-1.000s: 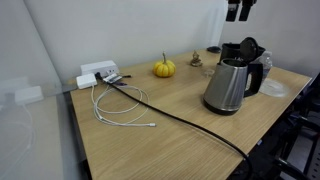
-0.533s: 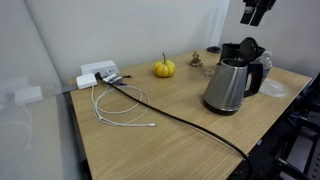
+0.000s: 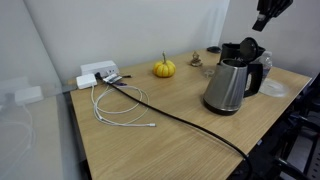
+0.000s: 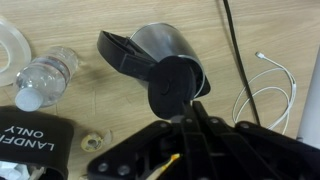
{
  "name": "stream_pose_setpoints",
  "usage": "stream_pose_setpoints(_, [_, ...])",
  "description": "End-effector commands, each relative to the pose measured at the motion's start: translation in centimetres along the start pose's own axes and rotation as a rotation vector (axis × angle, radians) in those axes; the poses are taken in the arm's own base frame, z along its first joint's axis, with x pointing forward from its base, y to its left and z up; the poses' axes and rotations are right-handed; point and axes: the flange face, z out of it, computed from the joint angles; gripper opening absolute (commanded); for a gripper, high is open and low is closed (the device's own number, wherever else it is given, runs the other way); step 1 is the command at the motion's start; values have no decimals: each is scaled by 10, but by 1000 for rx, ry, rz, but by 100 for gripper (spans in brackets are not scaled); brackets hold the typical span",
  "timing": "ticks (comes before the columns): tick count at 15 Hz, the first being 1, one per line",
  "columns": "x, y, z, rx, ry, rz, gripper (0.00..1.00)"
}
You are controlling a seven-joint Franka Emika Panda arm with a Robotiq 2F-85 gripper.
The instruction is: Close the kettle's lid
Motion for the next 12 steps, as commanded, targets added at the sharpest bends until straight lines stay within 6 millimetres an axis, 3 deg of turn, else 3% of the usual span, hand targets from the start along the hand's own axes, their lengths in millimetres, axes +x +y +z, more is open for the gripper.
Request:
stream_pose_setpoints(1, [-7,8,7,30,26,53,0])
stream_pose_setpoints(12, [2,15,30,16,-25,116,0])
